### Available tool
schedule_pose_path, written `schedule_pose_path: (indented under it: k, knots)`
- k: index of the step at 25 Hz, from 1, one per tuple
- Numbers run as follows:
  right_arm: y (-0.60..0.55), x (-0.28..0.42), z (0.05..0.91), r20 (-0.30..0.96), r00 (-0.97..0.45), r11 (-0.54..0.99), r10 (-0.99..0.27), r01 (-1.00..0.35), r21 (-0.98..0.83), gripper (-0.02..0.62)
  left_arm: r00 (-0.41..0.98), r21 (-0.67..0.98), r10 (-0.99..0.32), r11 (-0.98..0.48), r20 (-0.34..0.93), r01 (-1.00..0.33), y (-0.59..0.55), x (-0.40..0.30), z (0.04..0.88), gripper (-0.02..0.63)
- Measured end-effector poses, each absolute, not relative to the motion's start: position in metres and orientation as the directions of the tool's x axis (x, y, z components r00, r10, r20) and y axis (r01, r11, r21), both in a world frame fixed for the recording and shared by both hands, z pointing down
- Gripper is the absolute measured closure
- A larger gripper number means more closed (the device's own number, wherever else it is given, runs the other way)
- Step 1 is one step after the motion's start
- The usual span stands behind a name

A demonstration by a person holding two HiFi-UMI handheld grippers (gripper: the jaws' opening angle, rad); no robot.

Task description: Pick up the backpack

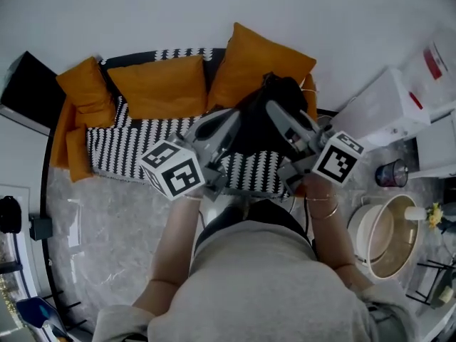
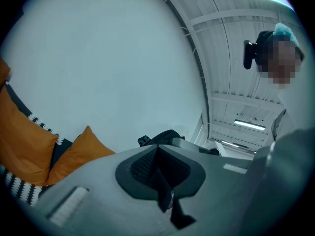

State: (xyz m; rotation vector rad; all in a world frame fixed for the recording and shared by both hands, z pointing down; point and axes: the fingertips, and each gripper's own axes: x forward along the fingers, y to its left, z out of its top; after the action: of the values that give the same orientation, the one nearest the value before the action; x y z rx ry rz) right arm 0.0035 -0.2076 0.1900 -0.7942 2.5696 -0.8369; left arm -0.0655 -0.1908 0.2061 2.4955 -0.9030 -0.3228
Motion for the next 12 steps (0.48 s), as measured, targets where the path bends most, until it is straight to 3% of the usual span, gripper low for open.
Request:
schedule_pose_path:
  k: [12]
  knots:
    - [-0.2058, -0.0034, 0.1851, -0.130, -0.817, 0.702, -0.562, -0.389, -0.596, 0.532, 0.744, 0.488, -0.665, -0.671, -0.065, -0.557, -0.1930, -0.0635, 0.1983, 0.598]
